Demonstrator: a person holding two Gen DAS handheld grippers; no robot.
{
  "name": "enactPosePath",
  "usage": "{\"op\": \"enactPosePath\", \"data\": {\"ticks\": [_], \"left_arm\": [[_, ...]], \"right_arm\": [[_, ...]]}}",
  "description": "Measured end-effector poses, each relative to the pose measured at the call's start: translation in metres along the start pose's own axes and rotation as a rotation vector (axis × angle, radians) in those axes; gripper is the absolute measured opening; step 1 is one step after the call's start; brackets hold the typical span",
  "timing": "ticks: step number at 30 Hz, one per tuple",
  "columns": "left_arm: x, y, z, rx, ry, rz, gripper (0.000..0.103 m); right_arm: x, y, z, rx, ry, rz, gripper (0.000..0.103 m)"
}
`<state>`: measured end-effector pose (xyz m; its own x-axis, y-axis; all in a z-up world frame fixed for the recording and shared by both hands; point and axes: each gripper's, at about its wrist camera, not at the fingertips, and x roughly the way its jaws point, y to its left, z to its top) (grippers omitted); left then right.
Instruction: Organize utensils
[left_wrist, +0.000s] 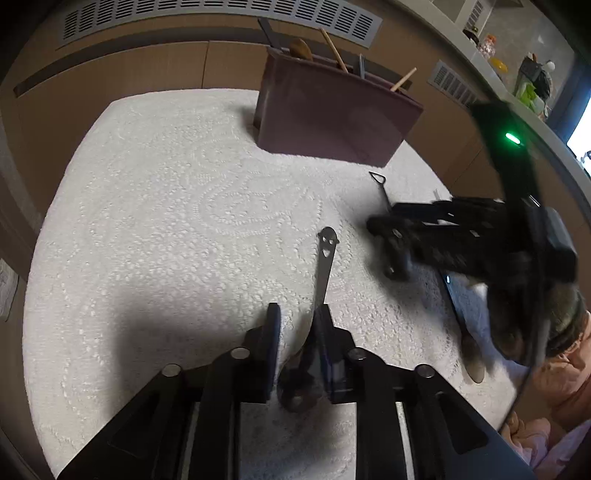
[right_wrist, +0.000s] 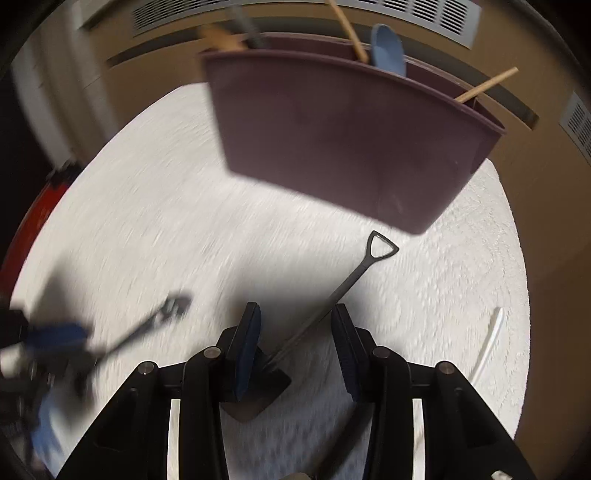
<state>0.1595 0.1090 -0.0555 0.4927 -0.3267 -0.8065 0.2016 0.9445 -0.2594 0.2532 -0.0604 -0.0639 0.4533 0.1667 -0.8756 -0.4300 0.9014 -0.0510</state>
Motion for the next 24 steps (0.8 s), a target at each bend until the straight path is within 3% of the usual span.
{"op": "enactPosePath", "data": {"ticks": [6, 9, 12, 15, 16, 17, 20, 24], "left_arm": [[0.002, -0.012, 0.003, 0.013, 0.011, 0.016, 0.037], [0.003, -0.014, 0.002, 0.009, 0.008, 0.017, 0.041], [0.004, -0.015, 0.001, 0.004, 0.006, 0.005, 0.042], [0.004, -0.013, 0.002, -0.004, 0.004, -0.006, 0.044], [0.003, -0.012, 0.002, -0.007, 0.003, -0.006, 0.044], [0.002, -0.010, 0.002, -0.011, 0.002, -0.006, 0.044], [-0.002, -0.005, 0.002, -0.018, 0.003, 0.005, 0.044], [-0.003, -0.008, 0.009, 0.019, 0.031, -0.002, 0.044]], "right_arm": [[-0.025, -0.004, -0.042, -0.129, -0.026, -0.060, 0.032], [-0.032, -0.025, -0.052, -0.101, -0.012, -0.040, 0.030], [-0.030, -0.036, -0.044, -0.003, 0.012, 0.012, 0.030], [-0.020, -0.039, -0.035, 0.051, 0.019, -0.017, 0.029], [-0.017, -0.039, -0.032, 0.064, 0.017, -0.025, 0.025], [-0.015, -0.036, -0.028, 0.064, 0.012, -0.037, 0.010], [-0.016, -0.026, -0.019, 0.053, 0.008, -0.066, 0.005], [-0.050, -0.025, -0.016, 0.092, -0.072, -0.003, 0.004]]}}
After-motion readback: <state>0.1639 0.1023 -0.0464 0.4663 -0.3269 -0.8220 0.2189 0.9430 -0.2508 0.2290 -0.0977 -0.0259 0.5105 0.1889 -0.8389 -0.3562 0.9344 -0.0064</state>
